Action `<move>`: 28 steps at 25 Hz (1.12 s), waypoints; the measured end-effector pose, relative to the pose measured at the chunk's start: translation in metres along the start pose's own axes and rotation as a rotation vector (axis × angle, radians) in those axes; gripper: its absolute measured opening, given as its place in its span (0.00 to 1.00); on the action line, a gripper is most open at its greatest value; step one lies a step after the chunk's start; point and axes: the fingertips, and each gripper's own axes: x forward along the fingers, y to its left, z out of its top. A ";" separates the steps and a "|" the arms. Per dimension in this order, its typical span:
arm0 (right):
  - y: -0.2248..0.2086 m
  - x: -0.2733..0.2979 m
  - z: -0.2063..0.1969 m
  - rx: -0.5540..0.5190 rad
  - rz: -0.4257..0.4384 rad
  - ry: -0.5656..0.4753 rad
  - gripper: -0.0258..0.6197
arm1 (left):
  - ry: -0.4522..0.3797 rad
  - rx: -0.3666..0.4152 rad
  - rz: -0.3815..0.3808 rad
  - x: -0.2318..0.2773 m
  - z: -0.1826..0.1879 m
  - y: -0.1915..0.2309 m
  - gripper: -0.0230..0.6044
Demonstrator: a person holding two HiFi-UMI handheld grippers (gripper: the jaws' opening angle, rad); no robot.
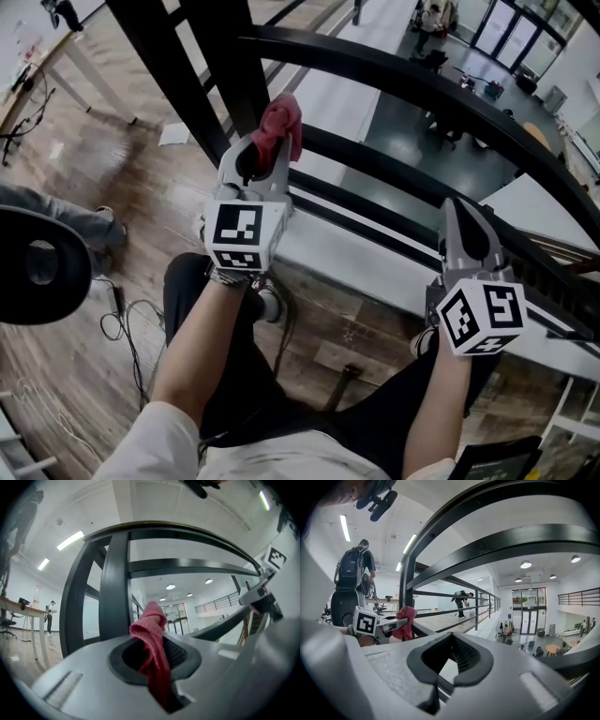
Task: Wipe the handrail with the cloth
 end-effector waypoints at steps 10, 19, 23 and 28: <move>0.007 0.008 0.003 -0.028 0.030 -0.007 0.04 | 0.001 0.020 0.021 0.012 0.010 -0.004 0.14; 0.000 0.006 0.016 -0.020 0.028 -0.037 0.04 | 0.044 0.073 0.039 0.010 0.008 -0.021 0.14; -0.004 0.001 0.019 -0.020 0.039 -0.036 0.04 | 0.046 0.062 0.004 0.009 0.008 -0.030 0.14; -0.014 -0.005 0.018 -0.017 0.049 -0.031 0.04 | 0.051 0.021 -0.007 0.010 0.011 -0.043 0.14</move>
